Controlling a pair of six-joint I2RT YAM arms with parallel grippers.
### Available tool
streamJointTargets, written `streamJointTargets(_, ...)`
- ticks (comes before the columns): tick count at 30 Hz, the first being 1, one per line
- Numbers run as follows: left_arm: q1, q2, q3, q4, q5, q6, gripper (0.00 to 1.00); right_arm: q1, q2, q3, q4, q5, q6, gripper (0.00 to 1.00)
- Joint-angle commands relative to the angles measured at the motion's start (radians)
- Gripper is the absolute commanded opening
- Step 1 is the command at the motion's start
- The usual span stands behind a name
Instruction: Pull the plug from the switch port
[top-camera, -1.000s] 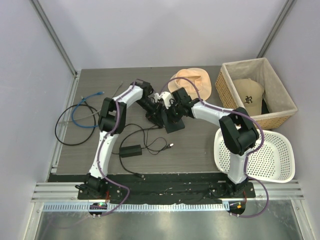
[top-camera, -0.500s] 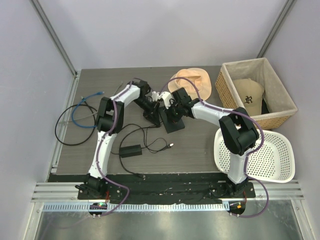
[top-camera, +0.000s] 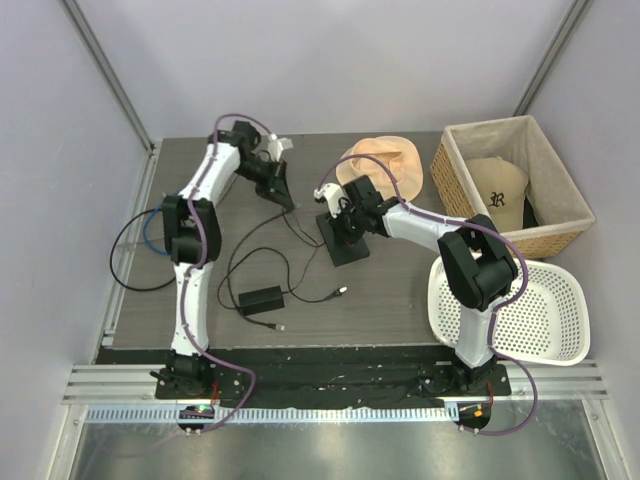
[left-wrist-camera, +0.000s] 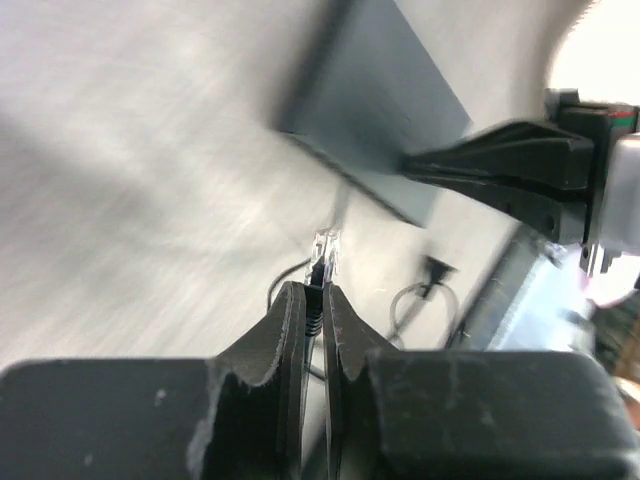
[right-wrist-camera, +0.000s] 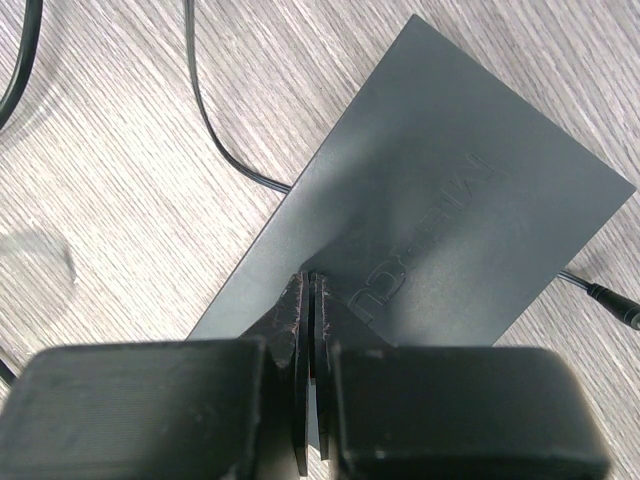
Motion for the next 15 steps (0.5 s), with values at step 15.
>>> streamJointTargets(15,0.148,-0.138,0.138,0.012,-0.81,0.503,0.0,0.022,0.073,-0.042,-0.101,0.053,-0.014,0.01)
